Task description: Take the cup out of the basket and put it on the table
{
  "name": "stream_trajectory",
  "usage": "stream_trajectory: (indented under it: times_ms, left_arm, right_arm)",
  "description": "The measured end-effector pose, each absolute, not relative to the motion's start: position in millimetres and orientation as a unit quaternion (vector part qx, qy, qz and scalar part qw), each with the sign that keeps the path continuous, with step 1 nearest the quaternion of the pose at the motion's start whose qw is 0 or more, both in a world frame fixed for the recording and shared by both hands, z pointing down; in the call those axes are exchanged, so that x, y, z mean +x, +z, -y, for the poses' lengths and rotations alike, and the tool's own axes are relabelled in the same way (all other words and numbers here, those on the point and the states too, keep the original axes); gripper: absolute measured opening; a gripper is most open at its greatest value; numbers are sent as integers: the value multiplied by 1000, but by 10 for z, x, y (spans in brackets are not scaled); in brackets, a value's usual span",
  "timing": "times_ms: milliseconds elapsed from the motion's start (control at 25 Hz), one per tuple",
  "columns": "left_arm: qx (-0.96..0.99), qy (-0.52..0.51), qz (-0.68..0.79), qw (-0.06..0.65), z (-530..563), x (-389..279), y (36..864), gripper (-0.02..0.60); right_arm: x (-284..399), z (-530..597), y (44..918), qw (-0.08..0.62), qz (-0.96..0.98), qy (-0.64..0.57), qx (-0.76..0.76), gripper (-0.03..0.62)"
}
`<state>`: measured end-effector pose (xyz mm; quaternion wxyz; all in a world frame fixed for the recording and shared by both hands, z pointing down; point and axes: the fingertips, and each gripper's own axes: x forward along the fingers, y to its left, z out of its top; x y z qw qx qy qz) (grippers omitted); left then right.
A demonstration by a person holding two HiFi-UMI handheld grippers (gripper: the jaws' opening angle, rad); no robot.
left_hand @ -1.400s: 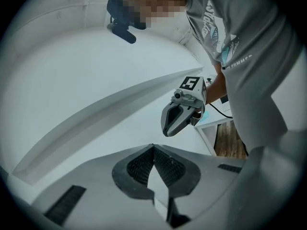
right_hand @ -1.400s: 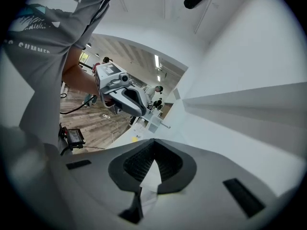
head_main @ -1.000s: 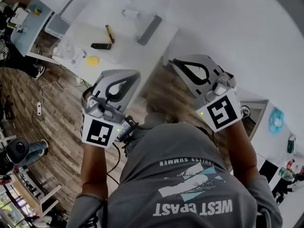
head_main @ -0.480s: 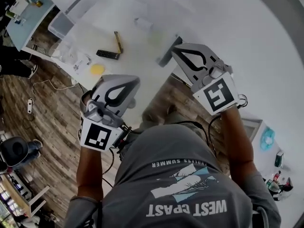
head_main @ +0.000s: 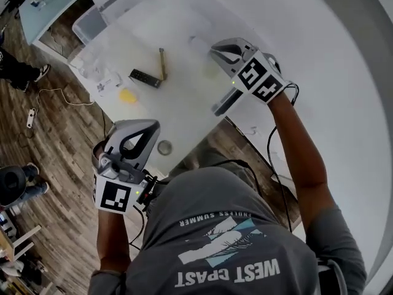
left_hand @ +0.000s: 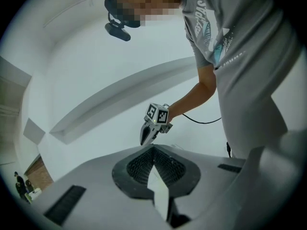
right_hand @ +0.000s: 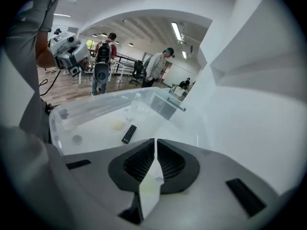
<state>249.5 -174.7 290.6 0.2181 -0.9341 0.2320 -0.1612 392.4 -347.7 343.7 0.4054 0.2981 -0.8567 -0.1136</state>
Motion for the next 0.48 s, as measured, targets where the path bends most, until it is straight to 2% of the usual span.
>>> stream_trajectory:
  times_ms: [120, 280, 480]
  left_arm:
    - [-925, -172, -271, 202, 1926, 2373, 2955, 8]
    - [-913, -179, -321, 179, 2120, 2284, 2996, 8]
    - [-895, -191, -369, 161, 2321, 2192, 3063, 8]
  right_arm:
    - [3911, 3909, 3913, 451, 853, -76, 253, 31]
    - [3918, 4214, 4650, 527, 833, -15, 167, 115]
    - [3952, 4278, 5481, 600, 792, 72, 88, 260]
